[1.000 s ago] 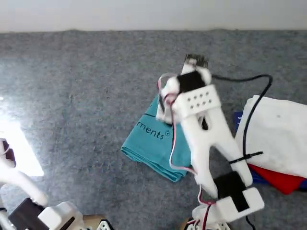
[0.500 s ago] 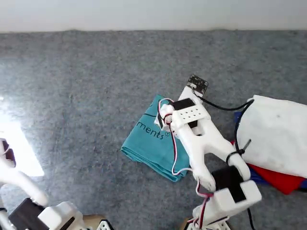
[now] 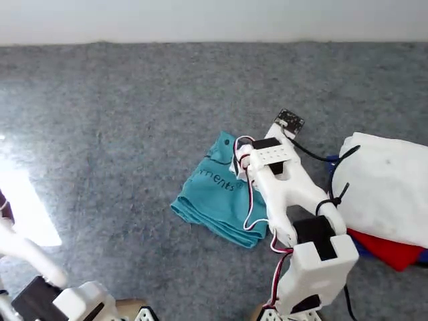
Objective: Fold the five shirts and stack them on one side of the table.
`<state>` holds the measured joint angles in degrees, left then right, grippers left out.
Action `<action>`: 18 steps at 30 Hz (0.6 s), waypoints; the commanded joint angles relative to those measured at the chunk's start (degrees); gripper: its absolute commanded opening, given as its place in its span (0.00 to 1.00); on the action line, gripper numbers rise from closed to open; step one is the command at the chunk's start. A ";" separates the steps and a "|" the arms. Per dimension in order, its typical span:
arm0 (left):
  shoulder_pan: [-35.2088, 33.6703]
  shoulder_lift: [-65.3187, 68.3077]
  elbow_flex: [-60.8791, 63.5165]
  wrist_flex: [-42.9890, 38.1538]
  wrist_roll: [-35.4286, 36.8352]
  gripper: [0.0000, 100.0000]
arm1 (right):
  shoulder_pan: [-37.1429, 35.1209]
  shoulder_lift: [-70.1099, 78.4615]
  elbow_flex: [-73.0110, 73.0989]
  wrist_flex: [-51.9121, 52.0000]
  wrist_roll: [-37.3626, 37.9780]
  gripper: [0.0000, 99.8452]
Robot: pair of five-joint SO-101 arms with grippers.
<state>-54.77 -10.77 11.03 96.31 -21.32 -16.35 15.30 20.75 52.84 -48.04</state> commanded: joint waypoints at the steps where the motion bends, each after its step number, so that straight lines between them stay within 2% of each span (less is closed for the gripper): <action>1: 0.26 -2.20 -2.15 0.44 0.26 0.01 | -0.31 2.77 -2.64 0.75 0.97 0.03; 6: 0.26 -2.20 -2.24 0.44 0.26 0.01 | 2.59 1.98 -2.90 4.79 3.25 0.01; 12: 0.26 -2.20 -2.24 0.44 0.26 0.01 | 6.29 -6.46 -3.43 13.41 17.05 0.01; 18: 0.26 -2.20 -2.24 0.44 0.26 0.01 | 7.34 -25.63 -3.43 19.21 29.19 0.01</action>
<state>-54.77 -10.77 11.03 96.31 -21.32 -10.20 1.23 18.37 69.89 -25.27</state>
